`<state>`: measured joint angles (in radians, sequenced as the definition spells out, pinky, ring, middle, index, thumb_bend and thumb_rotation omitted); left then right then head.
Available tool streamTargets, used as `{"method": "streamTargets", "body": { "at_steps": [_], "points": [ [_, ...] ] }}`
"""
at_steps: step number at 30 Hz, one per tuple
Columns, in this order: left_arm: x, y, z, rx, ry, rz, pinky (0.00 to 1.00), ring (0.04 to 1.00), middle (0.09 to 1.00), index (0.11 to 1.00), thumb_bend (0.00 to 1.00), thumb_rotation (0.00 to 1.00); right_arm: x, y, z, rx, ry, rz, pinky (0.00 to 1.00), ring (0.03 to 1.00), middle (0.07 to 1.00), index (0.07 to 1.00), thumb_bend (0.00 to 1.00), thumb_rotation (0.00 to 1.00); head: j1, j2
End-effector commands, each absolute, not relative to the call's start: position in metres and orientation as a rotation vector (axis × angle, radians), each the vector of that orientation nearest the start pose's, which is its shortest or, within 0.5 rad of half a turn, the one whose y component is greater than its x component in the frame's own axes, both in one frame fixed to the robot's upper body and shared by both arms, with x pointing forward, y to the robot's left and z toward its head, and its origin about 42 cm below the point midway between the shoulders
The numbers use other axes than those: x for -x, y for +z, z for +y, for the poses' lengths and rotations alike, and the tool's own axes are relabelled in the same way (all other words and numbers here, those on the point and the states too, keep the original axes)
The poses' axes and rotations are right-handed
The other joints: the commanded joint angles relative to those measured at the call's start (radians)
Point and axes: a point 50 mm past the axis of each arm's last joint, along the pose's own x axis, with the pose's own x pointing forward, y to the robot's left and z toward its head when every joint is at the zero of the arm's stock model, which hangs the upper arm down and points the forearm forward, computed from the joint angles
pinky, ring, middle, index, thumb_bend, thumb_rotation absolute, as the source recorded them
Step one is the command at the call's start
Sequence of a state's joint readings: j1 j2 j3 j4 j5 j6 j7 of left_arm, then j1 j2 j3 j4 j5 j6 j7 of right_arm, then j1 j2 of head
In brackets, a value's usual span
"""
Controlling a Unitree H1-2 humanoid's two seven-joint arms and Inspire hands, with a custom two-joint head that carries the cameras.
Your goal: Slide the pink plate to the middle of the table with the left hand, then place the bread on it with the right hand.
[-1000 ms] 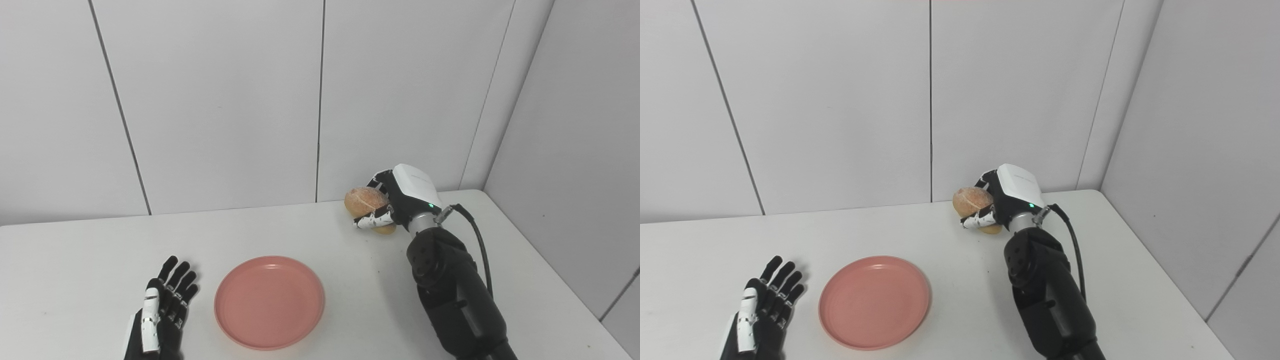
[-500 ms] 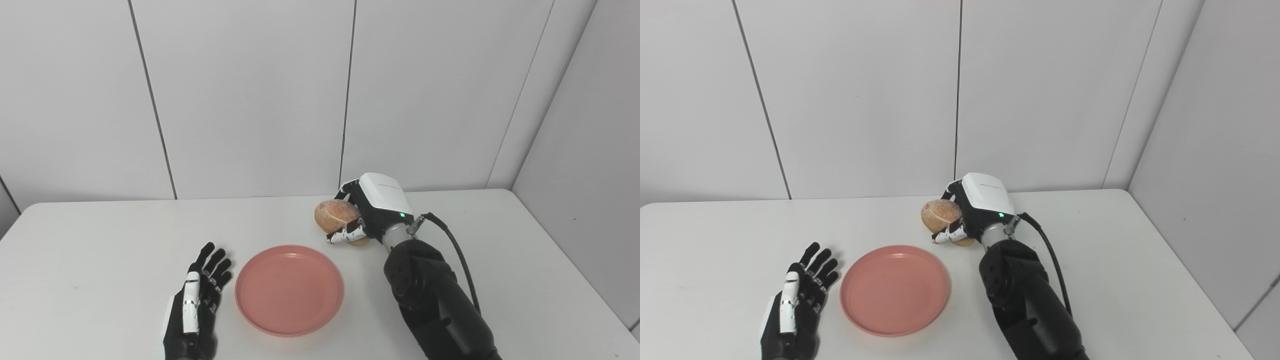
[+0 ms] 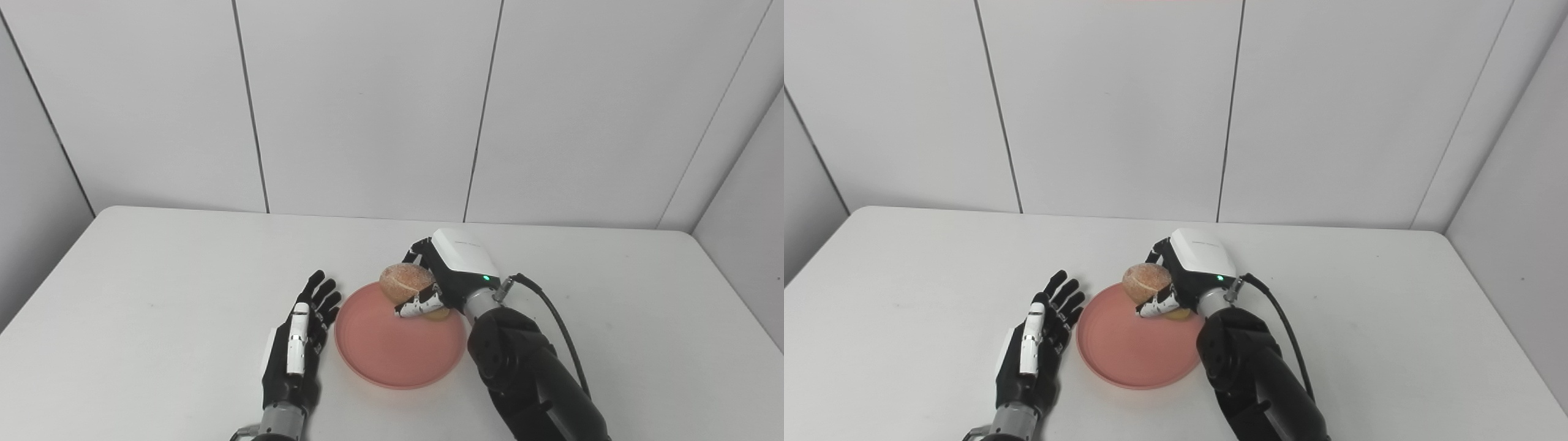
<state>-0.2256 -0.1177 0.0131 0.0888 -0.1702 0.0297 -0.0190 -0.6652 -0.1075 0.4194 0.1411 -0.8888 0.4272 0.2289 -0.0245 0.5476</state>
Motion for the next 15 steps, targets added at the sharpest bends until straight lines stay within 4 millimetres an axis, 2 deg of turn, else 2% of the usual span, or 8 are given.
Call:
{"method": "streamTargets", "body": {
  "at_steps": [1, 10, 12, 15],
  "points": [
    [-0.347, 0.132, 0.143, 0.281, -0.106, -0.032, 0.9, 0.892, 0.9, 0.879, 0.4, 1.0, -0.439, 0.27, -0.085, 1.16, 0.223, -0.287, 0.22, 0.306, 0.407, 0.49, 0.5, 0.15, 0.019, 0.004],
    [-0.347, 0.134, 0.133, 0.29, -0.104, -0.027, 0.9, 0.906, 0.909, 0.887, 0.4, 1.0, -0.438, 0.251, -0.072, 1.177, 0.276, -0.251, 0.23, 0.311, 0.409, 0.489, 0.5, 0.14, 0.057, 0.013],
    [-0.347, 0.134, 0.132, 0.292, -0.103, -0.027, 0.9, 0.907, 0.91, 0.888, 0.4, 1.0, -0.438, 0.249, -0.07, 1.179, 0.285, -0.241, 0.26, 0.349, 0.448, 0.491, 0.5, 0.14, 0.059, 0.016],
    [-0.347, 0.135, 0.131, 0.29, -0.103, -0.028, 0.9, 0.905, 0.906, 0.887, 0.4, 1.0, -0.44, 0.246, -0.071, 1.19, 0.295, -0.229, 0.26, 0.355, 0.452, 0.491, 0.5, 0.14, 0.064, 0.019]
  ]
}}
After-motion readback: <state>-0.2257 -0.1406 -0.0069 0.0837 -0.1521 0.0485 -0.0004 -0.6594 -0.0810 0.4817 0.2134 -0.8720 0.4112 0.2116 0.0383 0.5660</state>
